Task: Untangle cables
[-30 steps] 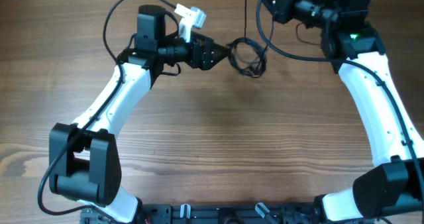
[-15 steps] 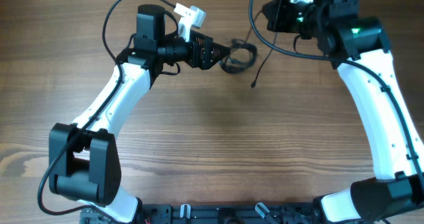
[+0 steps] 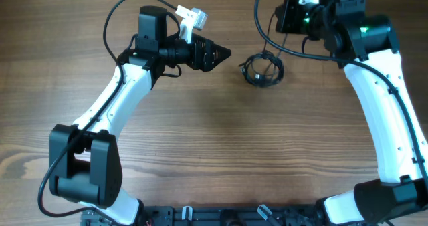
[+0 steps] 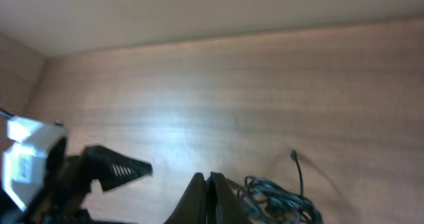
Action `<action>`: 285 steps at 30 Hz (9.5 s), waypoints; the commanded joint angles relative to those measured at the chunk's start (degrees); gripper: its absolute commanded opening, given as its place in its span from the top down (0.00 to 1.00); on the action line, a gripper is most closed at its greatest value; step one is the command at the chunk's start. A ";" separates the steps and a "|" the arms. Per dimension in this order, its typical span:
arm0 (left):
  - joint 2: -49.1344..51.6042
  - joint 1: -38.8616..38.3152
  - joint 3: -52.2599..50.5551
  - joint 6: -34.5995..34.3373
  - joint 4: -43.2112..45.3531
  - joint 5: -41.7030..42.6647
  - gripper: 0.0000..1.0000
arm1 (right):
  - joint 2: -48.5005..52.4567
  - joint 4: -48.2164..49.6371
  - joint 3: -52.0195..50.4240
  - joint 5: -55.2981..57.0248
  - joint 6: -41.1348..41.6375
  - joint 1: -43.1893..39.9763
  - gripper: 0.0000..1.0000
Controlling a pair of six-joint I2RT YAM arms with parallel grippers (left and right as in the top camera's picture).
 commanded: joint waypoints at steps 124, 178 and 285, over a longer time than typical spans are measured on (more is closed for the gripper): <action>-0.17 3.23 0.26 0.81 -7.26 -0.50 0.20 | 35.17 2.19 -1.86 24.26 19.17 2.45 0.73; -0.17 3.28 0.26 1.07 -7.23 -0.11 0.18 | 9.11 -3.32 0.79 19.52 13.38 2.45 0.95; -0.17 0.92 0.26 -4.13 -8.35 -27.56 0.11 | 19.12 4.61 0.44 7.43 9.68 -3.80 0.95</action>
